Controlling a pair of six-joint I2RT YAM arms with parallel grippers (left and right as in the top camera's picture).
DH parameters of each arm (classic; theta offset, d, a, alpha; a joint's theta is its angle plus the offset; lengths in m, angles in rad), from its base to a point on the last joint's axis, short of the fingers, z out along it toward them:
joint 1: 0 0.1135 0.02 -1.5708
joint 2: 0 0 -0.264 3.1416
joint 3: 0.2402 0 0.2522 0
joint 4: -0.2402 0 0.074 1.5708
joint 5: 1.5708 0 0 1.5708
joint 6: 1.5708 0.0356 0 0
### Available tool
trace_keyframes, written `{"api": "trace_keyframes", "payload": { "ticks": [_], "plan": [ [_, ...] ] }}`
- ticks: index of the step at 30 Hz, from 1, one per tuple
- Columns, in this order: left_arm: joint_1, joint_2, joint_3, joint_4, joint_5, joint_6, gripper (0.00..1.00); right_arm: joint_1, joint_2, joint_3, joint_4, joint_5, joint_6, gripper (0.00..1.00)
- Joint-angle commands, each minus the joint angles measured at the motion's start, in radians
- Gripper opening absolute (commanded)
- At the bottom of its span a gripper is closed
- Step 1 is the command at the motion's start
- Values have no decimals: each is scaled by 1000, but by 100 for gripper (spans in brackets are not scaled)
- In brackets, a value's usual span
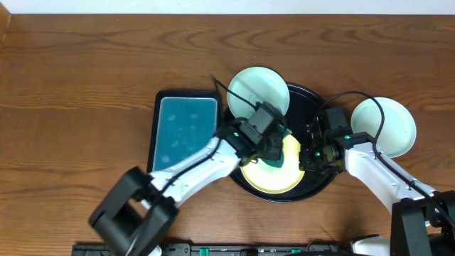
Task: Clean dirty plates on tray and stack at the side
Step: 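Scrub the yellow plate with the sponge in the left gripper, then return the sponge to the basin with the left gripper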
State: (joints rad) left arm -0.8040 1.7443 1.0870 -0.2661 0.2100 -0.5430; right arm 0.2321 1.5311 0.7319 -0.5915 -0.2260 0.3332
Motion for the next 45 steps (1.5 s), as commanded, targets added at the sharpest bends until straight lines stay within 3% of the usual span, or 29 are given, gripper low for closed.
{"api": "trace_keyframes", "payload": {
  "ticks": [1, 10, 14, 15, 21, 25, 28, 34, 40, 45],
  "plan": [
    [-27, 68, -2, 14, -9, 6, 8, -1, -7, -1, -3, 19, 11, 1],
    [21, 119, -2, -157, -177, 57, 8, -1, -7, -1, -10, 19, 11, 1],
    [68, 98, -2, -195, -169, 60, 8, -1, -7, -1, -11, 20, 11, 1],
    [89, 40, -2, -197, -109, 60, 8, -1, -7, -1, -11, 20, 11, 1],
    [95, -148, -2, -213, -64, 70, 8, -1, -7, -1, -10, 20, 11, 1],
    [139, -249, -2, -275, -70, 98, 8, -1, -7, -1, -3, 20, 11, 19],
    [196, -280, -2, -340, -96, 99, 8, -1, -7, -1, 4, 20, 10, 20],
    [358, -283, -3, -444, -150, 170, 8, -1, -6, -3, 20, 19, 10, 11],
    [481, -243, -16, -455, -151, 248, 12, -1, -6, -26, 29, 12, 10, 1],
    [523, -185, -41, -447, -151, 253, 12, -1, -6, -27, 50, -37, -5, 1]
  ]
}}
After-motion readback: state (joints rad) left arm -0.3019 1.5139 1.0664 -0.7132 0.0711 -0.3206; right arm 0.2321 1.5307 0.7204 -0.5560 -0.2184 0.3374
